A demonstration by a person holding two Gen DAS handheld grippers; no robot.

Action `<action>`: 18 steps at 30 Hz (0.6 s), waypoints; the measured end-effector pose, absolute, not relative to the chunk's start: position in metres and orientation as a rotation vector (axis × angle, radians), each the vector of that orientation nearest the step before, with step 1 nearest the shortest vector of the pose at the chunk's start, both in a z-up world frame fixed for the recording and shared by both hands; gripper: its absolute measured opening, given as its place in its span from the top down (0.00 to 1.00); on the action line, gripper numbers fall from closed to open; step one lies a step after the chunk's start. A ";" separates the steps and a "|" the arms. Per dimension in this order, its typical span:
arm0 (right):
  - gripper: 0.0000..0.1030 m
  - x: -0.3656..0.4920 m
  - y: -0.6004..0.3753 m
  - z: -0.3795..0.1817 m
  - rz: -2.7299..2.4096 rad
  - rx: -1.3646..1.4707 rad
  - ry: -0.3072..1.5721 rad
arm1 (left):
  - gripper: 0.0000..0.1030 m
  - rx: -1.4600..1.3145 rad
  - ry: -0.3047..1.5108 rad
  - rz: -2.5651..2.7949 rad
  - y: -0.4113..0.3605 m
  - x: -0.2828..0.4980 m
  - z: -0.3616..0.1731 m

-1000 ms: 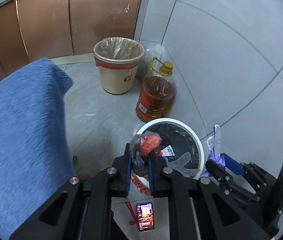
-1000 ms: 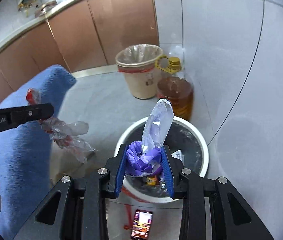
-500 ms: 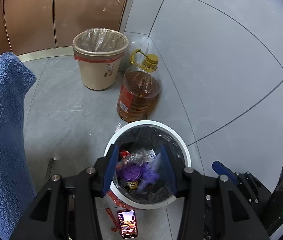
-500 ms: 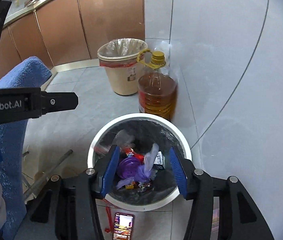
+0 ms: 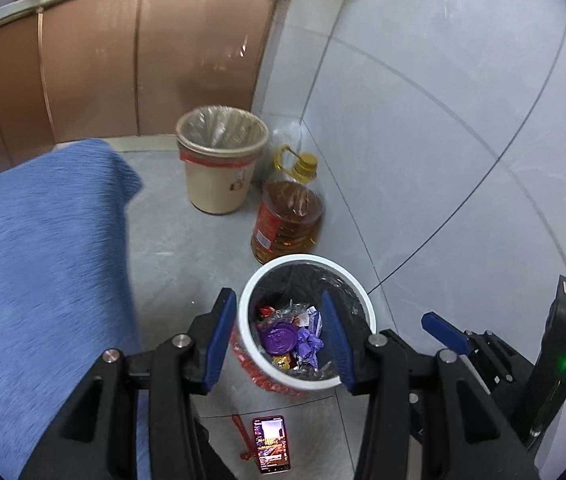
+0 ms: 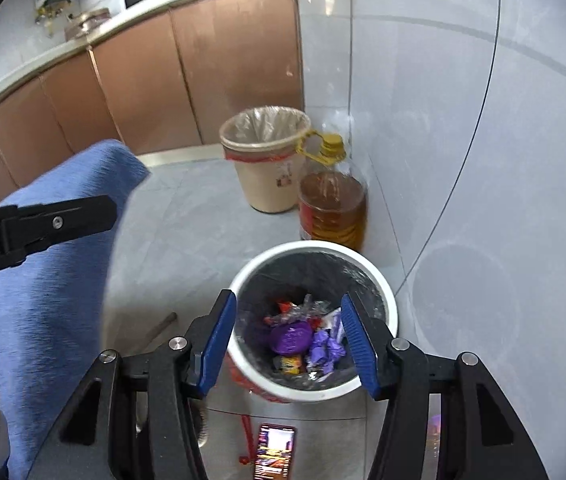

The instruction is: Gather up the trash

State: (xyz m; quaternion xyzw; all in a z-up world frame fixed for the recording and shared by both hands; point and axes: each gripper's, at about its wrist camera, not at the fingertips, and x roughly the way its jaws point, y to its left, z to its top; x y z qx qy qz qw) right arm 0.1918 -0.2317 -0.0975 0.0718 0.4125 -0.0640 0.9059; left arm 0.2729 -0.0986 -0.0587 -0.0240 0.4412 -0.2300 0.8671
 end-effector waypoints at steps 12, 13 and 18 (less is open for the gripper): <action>0.37 0.124 -0.139 -0.031 -0.011 0.062 0.711 | 0.46 0.015 0.736 -0.312 0.016 0.172 0.001; 0.34 0.117 -0.131 -0.026 -0.004 0.057 0.694 | 0.46 0.019 0.727 -0.299 0.022 0.168 0.003; 0.26 0.089 -0.100 -0.008 0.023 0.041 0.632 | 0.46 0.017 0.654 -0.198 0.061 0.132 0.020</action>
